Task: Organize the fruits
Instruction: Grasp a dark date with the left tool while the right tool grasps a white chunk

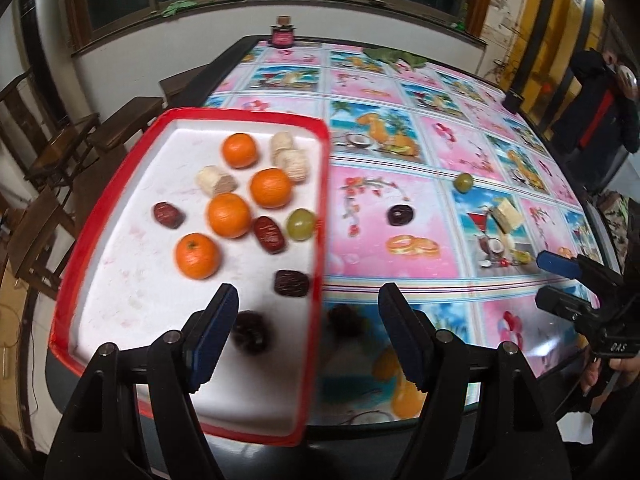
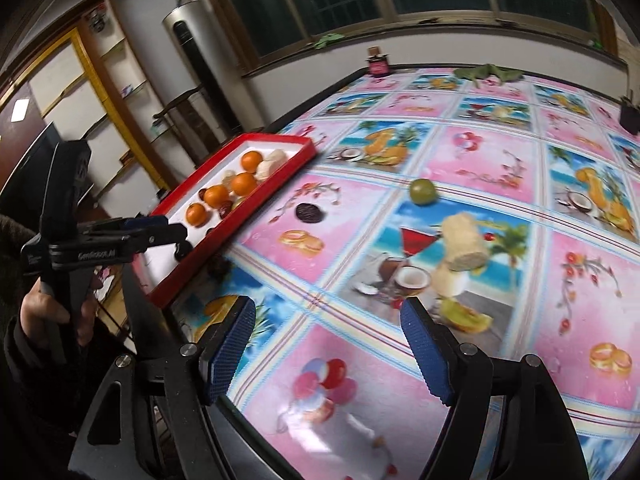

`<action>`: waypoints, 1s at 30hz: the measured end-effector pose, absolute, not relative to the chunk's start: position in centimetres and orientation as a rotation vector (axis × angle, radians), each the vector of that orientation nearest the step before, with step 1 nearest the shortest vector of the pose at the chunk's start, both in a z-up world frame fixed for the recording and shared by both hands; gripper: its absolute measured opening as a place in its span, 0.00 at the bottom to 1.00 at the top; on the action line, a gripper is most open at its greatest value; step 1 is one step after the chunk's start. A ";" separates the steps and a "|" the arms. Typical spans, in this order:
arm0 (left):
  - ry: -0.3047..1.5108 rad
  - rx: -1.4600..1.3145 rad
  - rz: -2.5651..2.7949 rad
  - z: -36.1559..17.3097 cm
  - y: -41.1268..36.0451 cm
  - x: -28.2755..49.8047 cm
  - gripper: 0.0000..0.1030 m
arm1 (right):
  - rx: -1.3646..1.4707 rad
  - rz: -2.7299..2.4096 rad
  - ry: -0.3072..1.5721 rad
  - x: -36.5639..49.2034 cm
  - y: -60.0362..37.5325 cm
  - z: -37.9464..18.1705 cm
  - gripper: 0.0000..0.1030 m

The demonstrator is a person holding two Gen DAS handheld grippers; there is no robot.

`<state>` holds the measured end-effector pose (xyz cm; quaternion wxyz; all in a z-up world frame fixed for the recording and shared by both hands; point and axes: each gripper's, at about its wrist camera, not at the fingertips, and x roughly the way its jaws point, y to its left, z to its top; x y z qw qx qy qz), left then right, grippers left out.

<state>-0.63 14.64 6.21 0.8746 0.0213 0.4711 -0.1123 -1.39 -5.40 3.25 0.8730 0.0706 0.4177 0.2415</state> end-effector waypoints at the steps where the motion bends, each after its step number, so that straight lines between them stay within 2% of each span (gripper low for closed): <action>1: 0.987 0.046 -0.243 6.2 14.3 -0.6 0.70 | 0.150 0.500 0.870 -1.4 -5.6 3.3 0.74; 10: 1.011 0.065 -0.339 5.6 10.3 0.4 0.70 | 0.131 0.389 0.845 0.1 -7.5 4.1 0.73; 15: 1.042 0.026 -0.346 4.6 8.9 2.1 0.69 | 0.100 0.320 0.860 1.3 -8.2 3.7 0.60; 17: 1.051 -0.024 -0.359 4.3 8.8 2.8 0.61 | 0.073 0.297 0.871 1.7 -8.2 3.3 0.58; 21: 1.048 -0.039 -0.353 4.0 8.1 3.6 0.56 | 0.050 0.258 0.888 2.6 -8.5 2.7 0.56; 23: 1.050 -0.036 -0.356 3.9 7.8 3.9 0.48 | 0.042 0.242 0.893 3.1 -8.6 2.5 0.56; 28: 1.065 -0.024 -0.350 3.2 6.9 5.0 0.48 | 0.043 0.235 0.901 4.3 -8.5 2.1 0.53; 30: 1.069 -0.021 -0.348 3.0 6.5 5.5 0.43 | 0.038 0.232 0.906 4.6 -8.5 2.0 0.52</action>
